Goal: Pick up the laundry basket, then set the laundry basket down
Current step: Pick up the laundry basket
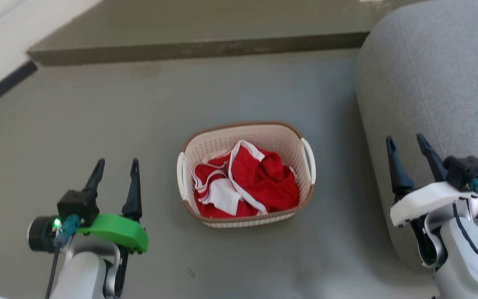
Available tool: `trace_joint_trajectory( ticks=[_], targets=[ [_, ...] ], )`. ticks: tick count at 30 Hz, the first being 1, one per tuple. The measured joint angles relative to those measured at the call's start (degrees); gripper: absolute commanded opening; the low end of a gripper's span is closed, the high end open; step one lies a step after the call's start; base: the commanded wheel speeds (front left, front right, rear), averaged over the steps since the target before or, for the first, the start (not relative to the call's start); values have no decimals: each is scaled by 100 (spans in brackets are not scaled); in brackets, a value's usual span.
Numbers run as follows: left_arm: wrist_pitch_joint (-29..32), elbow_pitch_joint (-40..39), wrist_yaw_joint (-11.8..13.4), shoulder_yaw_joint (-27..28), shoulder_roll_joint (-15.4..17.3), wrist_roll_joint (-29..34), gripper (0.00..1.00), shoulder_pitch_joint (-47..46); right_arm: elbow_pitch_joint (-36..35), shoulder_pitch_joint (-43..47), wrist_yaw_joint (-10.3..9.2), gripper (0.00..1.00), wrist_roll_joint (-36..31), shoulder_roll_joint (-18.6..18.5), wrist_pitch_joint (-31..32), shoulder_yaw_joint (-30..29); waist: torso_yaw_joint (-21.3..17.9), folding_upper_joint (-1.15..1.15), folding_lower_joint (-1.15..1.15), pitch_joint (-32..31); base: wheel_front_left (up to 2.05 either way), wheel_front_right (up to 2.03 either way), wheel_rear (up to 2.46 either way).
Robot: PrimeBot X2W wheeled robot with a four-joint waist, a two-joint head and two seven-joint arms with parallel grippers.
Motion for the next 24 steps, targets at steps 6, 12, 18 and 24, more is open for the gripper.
trace_joint_trajectory(
  ticks=[6, 12, 18, 24],
  targets=[
    [0, -4, 0, -1, -25, 35, 100, -352, 25, -303, 70, 100, 7, 2, -1, -16, 2, 0, 0, 467, 0, 0, 0],
    [0, 10, -5, -10, -55, 41, 100, -729, 64, -628, 118, 100, 15, -5, -7, -77, 10, 0, 0, 950, 0, 0, 0],
    [-2, 33, -5, -7, -94, 41, 100, -1104, 86, -976, 124, 100, 15, -13, -7, -130, 26, 0, 0, 1440, 0, 0, 0],
    [-18, 88, -49, -5, -180, 41, 100, -1482, 109, -1368, 178, 100, 15, -37, -8, -144, 41, 0, 0, 1935, 0, 0, 0]
  ],
)
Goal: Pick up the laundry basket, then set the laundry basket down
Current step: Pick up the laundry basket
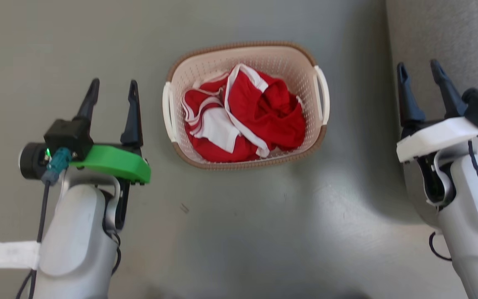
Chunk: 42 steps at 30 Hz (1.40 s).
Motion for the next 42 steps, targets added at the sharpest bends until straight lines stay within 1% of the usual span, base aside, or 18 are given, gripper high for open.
trace_joint_trajectory(
  ticks=[2, 8, 14, 15, 21, 23, 30, 32, 35, 42],
  targets=[
    [0, 48, 0, 8, -1, 0, 100, -144, 27, -134, 48, 100, 0, 0, 0, 5, 4, 0, 0, 163, 0, 0, 0],
    [0, 224, -9, 5, -16, -1, 100, -631, 116, -588, 98, 100, -1, -1, 0, 33, 17, 0, 0, 660, 0, 0, 0],
    [-2, 472, -81, -11, -40, -8, 100, -1204, 267, -1070, 114, 100, -4, -14, 0, 35, 31, 0, 0, 1155, 0, 0, 0],
    [-2, 472, -81, -11, -40, -8, 100, -1204, 267, -1070, 114, 100, -4, -14, 0, 35, 31, 0, 0, 1155, 0, 0, 0],
    [11, 942, -159, -18, -56, -59, 100, -1689, 608, -1461, 182, 100, -19, -1, -14, 113, 45, 0, 0, 1583, 0, 0, 0],
    [33, 1104, -227, -21, -58, -71, 100, -1801, 720, -1571, 197, 100, -22, 13, -15, 148, 44, 0, 0, 1696, 0, 0, 0],
    [234, 1667, -405, -94, -82, -177, 100, -2187, 1129, -1864, 253, 100, -75, 90, -16, 345, 15, 0, 0, 1979, 0, 0, 0],
    [258, 1834, -412, -123, -91, -215, 100, -2261, 1262, -1932, 268, 100, -125, 137, -15, 416, 0, 0, 0, 2037, 0, 0, 0],
    [336, 2047, -487, -190, -113, -265, 100, -2343, 1418, -1983, 297, 100, -160, 215, -15, 498, -22, 0, 0, 2113, 0, 0, 0],
    [433, 2532, -560, -249, -177, -423, 100, -2579, 1756, -2101, 328, 100, -160, 258, -15, 571, -42, 0, 0, 2290, 0, 0, 0]
  ],
)
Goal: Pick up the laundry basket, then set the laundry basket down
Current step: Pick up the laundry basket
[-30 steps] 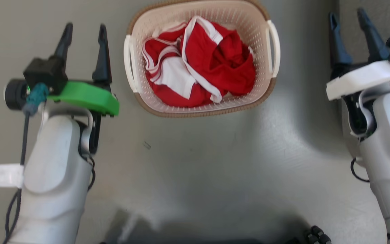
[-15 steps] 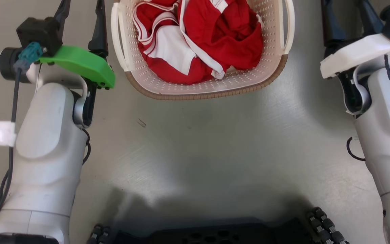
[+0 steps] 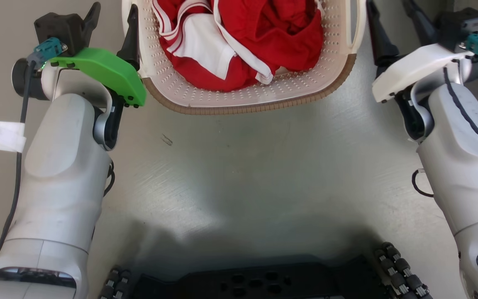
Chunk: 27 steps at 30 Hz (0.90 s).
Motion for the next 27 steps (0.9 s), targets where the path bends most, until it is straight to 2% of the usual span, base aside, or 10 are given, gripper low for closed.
trace_joint_trajectory(
  ticks=[18, 19, 20, 21, 24, 27],
  targets=[
    [230, 1107, -96, -121, -13, -337, 100, -573, 854, -485, 70, 100, -35, 241, 0, 312, -107, 0, 0, 421, 0, 0, 0],
    [226, 1135, -96, -124, -13, -342, 94, -608, 900, -510, 70, 100, -24, 247, 0, 313, -110, 0, 0, 428, 0, 0, 0],
    [225, 1158, -97, -127, -14, -345, 41, -642, 928, -533, 70, 82, -2, 248, 0, 313, -112, 0, 0, 433, 0, 0, 0],
    [225, 1179, -97, -127, -15, -349, 0, -672, 969, -552, 70, 0, 14, 248, -1, 315, -113, 0, 0, 437, 0, 0, 0],
    [220, 1283, -188, -187, -102, -380, 0, -757, 1069, -609, 132, 0, 14, 334, -3, 391, -114, 0, 0, 441, 0, 0, 0],
    [167, 1365, -168, -212, -132, -396, 0, -801, 1158, -670, 129, 0, 55, 377, -3, 399, -117, 0, 0, 422, 0, 0, 0]
  ],
)
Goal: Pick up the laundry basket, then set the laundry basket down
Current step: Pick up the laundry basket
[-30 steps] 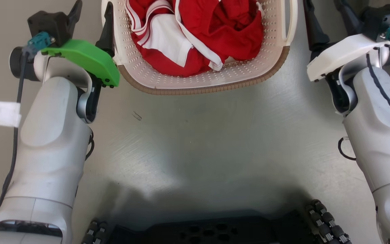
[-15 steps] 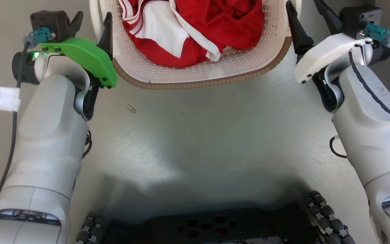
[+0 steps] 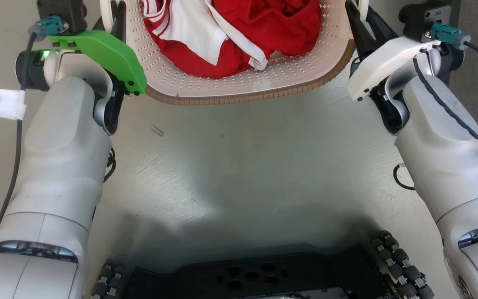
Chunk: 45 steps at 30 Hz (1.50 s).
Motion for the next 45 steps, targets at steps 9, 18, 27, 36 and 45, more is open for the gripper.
trace_joint_trajectory(
  ticks=[9, 18, 27, 36, 45],
  targets=[
    [-71, 371, -1, -100, -44, -109, 0, -19, 279, 1, 9, 0, 64, 47, 2, 26, -5, 0, 0, -189, 0, 0, 0],
    [-125, 704, -4, -148, -70, -311, 0, 57, 520, 36, 11, 0, 153, 122, 3, 74, -39, 0, 0, -550, 0, 0, 0],
    [-90, 932, -29, -287, -87, -522, 0, 287, 842, 268, 44, 0, 313, 213, 3, 154, -86, 0, 0, -1068, 0, 0, 0],
    [111, 1049, -29, -443, -92, -820, 0, 608, 1201, 546, 44, 0, 533, 310, 3, 321, -128, 0, 0, -1596, 0, 0, 0],
    [394, 1176, -31, -533, -108, -1125, 0, 1012, 1478, 883, 53, 0, 750, 378, 73, 527, -190, 0, 0, -2278, 0, 0, 0]
  ],
)
